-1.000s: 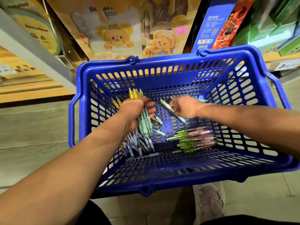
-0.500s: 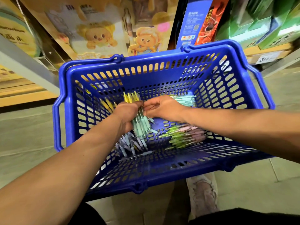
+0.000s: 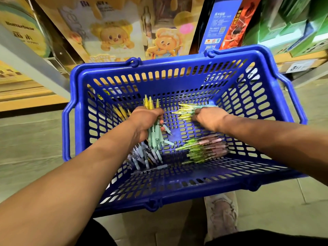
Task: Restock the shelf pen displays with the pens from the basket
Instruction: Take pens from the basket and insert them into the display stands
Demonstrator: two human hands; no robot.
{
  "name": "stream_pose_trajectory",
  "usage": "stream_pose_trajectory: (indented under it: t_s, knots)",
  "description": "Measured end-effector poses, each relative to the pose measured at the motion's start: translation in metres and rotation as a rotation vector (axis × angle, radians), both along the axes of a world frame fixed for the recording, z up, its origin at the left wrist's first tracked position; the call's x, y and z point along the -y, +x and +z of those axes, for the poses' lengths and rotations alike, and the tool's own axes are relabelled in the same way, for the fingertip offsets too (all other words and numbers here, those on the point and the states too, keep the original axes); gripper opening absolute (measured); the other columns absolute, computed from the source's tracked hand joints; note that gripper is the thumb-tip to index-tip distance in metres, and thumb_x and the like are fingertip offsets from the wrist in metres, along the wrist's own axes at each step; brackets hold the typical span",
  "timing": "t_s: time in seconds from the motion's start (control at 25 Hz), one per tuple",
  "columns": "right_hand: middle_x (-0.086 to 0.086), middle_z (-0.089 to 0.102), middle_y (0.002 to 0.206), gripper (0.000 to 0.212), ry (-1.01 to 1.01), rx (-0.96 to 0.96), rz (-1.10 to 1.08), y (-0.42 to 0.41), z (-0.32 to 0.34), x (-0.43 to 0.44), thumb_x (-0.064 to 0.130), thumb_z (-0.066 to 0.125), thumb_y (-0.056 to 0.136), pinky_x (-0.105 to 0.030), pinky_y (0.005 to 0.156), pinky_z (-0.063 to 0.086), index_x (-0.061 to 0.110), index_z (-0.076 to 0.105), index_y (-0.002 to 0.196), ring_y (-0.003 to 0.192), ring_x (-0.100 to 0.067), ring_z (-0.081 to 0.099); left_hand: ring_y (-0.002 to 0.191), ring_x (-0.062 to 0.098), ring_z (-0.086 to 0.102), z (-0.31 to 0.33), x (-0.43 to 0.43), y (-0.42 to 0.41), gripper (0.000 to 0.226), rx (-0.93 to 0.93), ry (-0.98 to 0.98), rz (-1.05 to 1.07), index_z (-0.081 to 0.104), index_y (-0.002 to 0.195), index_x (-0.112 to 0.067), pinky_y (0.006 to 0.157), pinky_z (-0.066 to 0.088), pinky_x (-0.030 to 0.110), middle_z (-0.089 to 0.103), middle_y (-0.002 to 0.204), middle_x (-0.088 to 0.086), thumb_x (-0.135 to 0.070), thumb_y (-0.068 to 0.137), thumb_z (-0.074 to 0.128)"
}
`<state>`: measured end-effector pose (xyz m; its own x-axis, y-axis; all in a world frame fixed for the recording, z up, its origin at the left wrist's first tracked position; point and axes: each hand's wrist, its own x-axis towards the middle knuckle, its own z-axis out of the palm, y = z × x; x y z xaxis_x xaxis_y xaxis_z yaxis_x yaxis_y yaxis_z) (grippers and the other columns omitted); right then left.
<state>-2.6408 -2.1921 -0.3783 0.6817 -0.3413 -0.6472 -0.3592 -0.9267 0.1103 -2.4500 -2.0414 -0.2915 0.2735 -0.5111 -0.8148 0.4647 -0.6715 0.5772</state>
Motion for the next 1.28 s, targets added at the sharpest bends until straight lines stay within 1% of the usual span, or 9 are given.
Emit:
stream_pose_trajectory:
  t_s: [0.12, 0.24, 0.44, 0.6, 0.72, 0.88, 1.04, 1.12, 1.28]
  knots:
    - [-0.011, 0.048, 0.14, 0.06, -0.009, 0.014, 0.023, -0.006, -0.005, -0.004, -0.004, 0.049, 0.097, -0.04, 0.074, 0.059, 0.019, 0.036, 0.15, 0.104, -0.033, 0.065, 0.072, 0.022, 0.063, 0.001, 0.001, -0.001, 0.04, -0.025, 0.007, -0.008, 0.056, 0.126, 0.009, 0.072, 0.059, 0.037, 0.06, 0.079, 0.01, -0.013, 0.095, 0.069]
    - [-0.013, 0.05, 0.134, 0.064, -0.043, 0.039, 0.048, -0.007, -0.01, -0.005, -0.006, 0.05, 0.094, -0.035, 0.058, 0.049, 0.017, 0.031, 0.151, 0.093, -0.031, 0.065, 0.12, 0.035, 0.063, 0.001, 0.001, -0.002, 0.05, -0.002, 0.029, -0.03, 0.06, 0.12, 0.004, 0.109, 0.046, 0.054, 0.067, 0.121, 0.02, -0.024, 0.083, 0.081]
    - [-0.011, 0.05, 0.132, 0.046, -0.16, -0.077, 0.048, -0.001, -0.015, -0.018, -0.003, 0.059, 0.093, -0.039, 0.076, 0.054, 0.006, 0.05, 0.137, 0.109, -0.03, 0.058, 0.064, 0.014, 0.056, -0.001, 0.002, 0.001, 0.05, -0.041, -0.004, -0.026, 0.064, 0.12, 0.006, 0.055, 0.057, 0.028, 0.064, 0.104, 0.012, -0.018, 0.08, 0.082]
    - [-0.018, 0.052, 0.13, 0.064, -0.157, -0.02, -0.036, 0.003, -0.013, -0.023, -0.014, 0.052, 0.085, -0.037, 0.059, 0.044, 0.003, 0.031, 0.143, 0.098, -0.032, 0.062, 0.114, 0.031, 0.066, -0.003, 0.001, 0.003, 0.044, -0.01, 0.038, -0.062, 0.067, 0.117, 0.002, 0.11, 0.046, 0.053, 0.061, 0.136, 0.024, -0.018, 0.08, 0.081]
    - [-0.018, 0.05, 0.135, 0.076, -0.149, -0.04, -0.027, 0.002, -0.011, -0.024, -0.014, 0.052, 0.087, -0.035, 0.062, 0.043, 0.003, 0.02, 0.154, 0.103, -0.033, 0.062, 0.138, 0.04, 0.048, -0.007, 0.002, 0.003, 0.044, 0.002, 0.032, -0.066, 0.067, 0.118, 0.0, 0.118, 0.034, 0.058, 0.052, 0.147, 0.024, -0.018, 0.08, 0.082]
    - [-0.011, 0.05, 0.135, 0.055, -0.129, -0.064, -0.019, 0.007, -0.005, -0.023, -0.009, 0.059, 0.089, -0.038, 0.077, 0.055, 0.009, 0.048, 0.14, 0.117, -0.029, 0.057, 0.131, 0.036, 0.056, -0.009, 0.002, 0.004, 0.041, 0.009, 0.049, -0.072, 0.067, 0.117, 0.0, 0.114, 0.04, 0.055, 0.059, 0.14, 0.022, -0.017, 0.083, 0.08]
    - [-0.009, 0.055, 0.129, 0.045, -0.059, -0.015, -0.057, 0.008, -0.002, -0.019, -0.006, 0.053, 0.093, -0.037, 0.072, 0.053, 0.013, 0.056, 0.134, 0.108, -0.029, 0.062, 0.078, 0.015, 0.065, -0.009, 0.002, 0.005, 0.021, -0.039, 0.024, -0.076, 0.067, 0.104, -0.002, 0.071, 0.06, 0.032, 0.067, 0.095, 0.006, -0.019, 0.093, 0.072]
    - [-0.007, 0.06, 0.121, 0.038, 0.034, 0.106, -0.091, 0.008, 0.001, -0.015, -0.003, 0.052, 0.094, -0.035, 0.071, 0.052, 0.014, 0.059, 0.127, 0.097, -0.027, 0.064, 0.062, 0.015, 0.059, -0.006, 0.002, 0.004, 0.012, -0.05, 0.005, -0.053, 0.065, 0.102, -0.004, 0.055, 0.054, 0.027, 0.065, 0.079, 0.005, -0.015, 0.098, 0.066]
    - [0.001, 0.069, 0.107, 0.017, 0.356, 0.484, -0.4, 0.022, 0.012, -0.012, 0.026, 0.053, 0.103, -0.03, 0.082, 0.056, 0.02, 0.067, 0.109, 0.094, -0.018, 0.066, 0.067, 0.017, 0.063, -0.004, 0.001, 0.001, 0.016, -0.001, 0.003, -0.026, 0.067, 0.108, 0.0, 0.059, 0.055, 0.03, 0.07, 0.086, 0.009, -0.011, 0.098, 0.064]
